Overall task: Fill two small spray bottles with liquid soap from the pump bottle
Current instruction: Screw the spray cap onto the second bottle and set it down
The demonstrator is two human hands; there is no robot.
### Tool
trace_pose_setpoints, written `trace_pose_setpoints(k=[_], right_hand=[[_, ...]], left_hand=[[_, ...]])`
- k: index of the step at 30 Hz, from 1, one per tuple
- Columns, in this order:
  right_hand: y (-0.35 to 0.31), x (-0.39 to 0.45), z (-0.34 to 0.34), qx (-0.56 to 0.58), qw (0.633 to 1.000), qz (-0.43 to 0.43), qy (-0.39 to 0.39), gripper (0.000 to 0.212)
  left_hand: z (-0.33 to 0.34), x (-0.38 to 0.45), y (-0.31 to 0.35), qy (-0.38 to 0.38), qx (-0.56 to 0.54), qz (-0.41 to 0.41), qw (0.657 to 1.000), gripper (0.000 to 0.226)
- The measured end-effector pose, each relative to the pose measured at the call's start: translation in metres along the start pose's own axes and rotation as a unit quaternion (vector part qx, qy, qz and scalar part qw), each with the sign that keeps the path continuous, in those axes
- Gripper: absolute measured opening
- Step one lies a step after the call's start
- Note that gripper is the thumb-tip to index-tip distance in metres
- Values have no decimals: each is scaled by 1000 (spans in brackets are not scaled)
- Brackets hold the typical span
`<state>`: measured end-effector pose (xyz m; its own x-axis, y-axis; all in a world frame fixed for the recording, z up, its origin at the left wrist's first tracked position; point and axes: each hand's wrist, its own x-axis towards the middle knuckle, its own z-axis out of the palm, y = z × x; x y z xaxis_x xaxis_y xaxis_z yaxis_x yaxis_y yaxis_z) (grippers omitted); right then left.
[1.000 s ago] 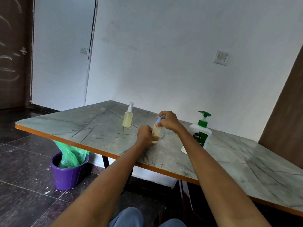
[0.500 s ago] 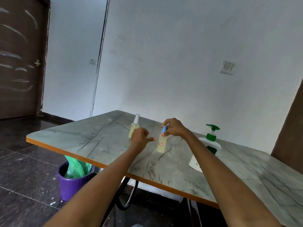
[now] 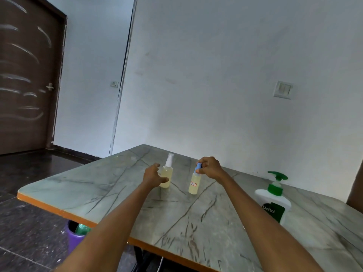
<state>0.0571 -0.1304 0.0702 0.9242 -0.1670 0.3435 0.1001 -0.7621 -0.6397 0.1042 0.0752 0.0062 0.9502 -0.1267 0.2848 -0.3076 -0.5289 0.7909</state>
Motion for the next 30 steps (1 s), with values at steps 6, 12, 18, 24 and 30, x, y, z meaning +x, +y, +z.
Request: trace_pose_setpoints(k=[6, 12, 18, 24, 30], right_hand=[[4, 21, 6, -1, 1000, -1, -19, 34], [0, 28, 11, 0, 999, -5, -41, 34], [0, 27, 13, 20, 999, -6, -39, 33], [-1, 25, 6, -15, 998, -18, -60, 27], [-3, 23, 4, -24, 997, -24, -64, 29]], left_hand=[[12, 15, -1, -17, -16, 22, 999, 52], [17, 22, -1, -30, -12, 27, 999, 55], [19, 22, 2, -60, -16, 27, 998, 72], [23, 22, 1, -3, -7, 14, 1000, 59], [24, 23, 2, -11, 19, 30, 999, 57]])
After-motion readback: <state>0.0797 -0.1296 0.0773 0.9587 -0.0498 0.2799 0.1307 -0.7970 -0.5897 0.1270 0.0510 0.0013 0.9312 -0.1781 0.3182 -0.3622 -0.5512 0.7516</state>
